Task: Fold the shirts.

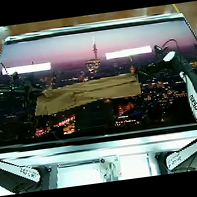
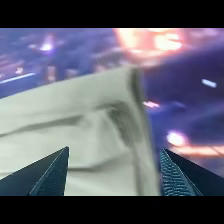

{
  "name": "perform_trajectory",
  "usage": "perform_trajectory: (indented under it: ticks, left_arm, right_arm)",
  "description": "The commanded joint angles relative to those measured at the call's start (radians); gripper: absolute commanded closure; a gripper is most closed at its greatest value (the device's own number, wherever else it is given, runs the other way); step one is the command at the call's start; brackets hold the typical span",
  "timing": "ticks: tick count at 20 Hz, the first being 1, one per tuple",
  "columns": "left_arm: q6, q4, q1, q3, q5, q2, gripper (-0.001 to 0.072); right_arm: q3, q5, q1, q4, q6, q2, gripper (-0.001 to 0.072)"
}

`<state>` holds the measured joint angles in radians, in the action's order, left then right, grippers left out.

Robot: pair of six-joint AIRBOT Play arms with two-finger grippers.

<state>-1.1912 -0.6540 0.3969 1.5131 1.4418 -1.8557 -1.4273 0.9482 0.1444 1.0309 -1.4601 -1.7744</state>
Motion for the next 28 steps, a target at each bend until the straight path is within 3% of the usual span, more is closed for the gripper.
perform_trajectory:
  ticks: [1, 4, 8, 9, 10, 11, 14, 16, 21, 28]
  left_arm:
    - [-0.015, 0.001, 0.012, 0.047, 0.093, 0.035, 0.0370]
    - [-0.014, 0.001, -0.006, 0.047, 0.093, 0.084, 0.0383]
    - [-0.007, 0.004, -0.058, 0.047, 0.093, 0.124, 0.0385]
    - [-0.007, 0.013, -0.077, 0.047, 0.093, 0.125, 0.0386]
    - [-0.007, 0.023, -0.096, 0.047, 0.089, 0.124, 0.0388]
    - [-0.007, 0.027, -0.120, 0.047, 0.071, 0.124, 0.0391]
    - [-0.007, 0.027, -0.212, 0.047, -0.037, 0.121, 0.0402]
    - [-0.007, 0.027, -0.304, 0.047, -0.123, 0.111, 0.0659]
    - [-0.008, 0.044, -0.606, 0.047, -0.343, 0.047, 0.0667]
    - [-0.008, 0.341, -0.948, 0.047, -0.570, -0.076, 0.0673]
  right_arm:
    - [-0.001, 0.142, 0.061, -0.022, -0.050, -0.017, 0.0039]
    - [-0.001, 0.176, 0.043, -0.135, -0.018, -0.096, 0.0039]
    - [-0.001, 0.093, -0.014, -0.279, 0.027, -0.159, 0.0058]
    - [-0.001, 0.071, -0.024, -0.288, 0.035, -0.160, 0.0199]
    - [-0.001, 0.048, -0.028, -0.296, 0.046, -0.155, 0.0461]
    - [-0.001, 0.043, -0.027, -0.303, 0.061, -0.143, 0.0648]
    - [-0.001, 0.054, -0.019, -0.304, 0.150, -0.039, 0.0646]
    - [-0.001, 0.096, -0.006, -0.305, 0.153, 0.068, 0.0647]
    - [-0.001, 0.323, 0.014, -0.303, 0.087, 0.362, 0.0646]
    - [-0.001, 0.409, 0.014, -0.304, -0.106, 0.703, 0.0647]
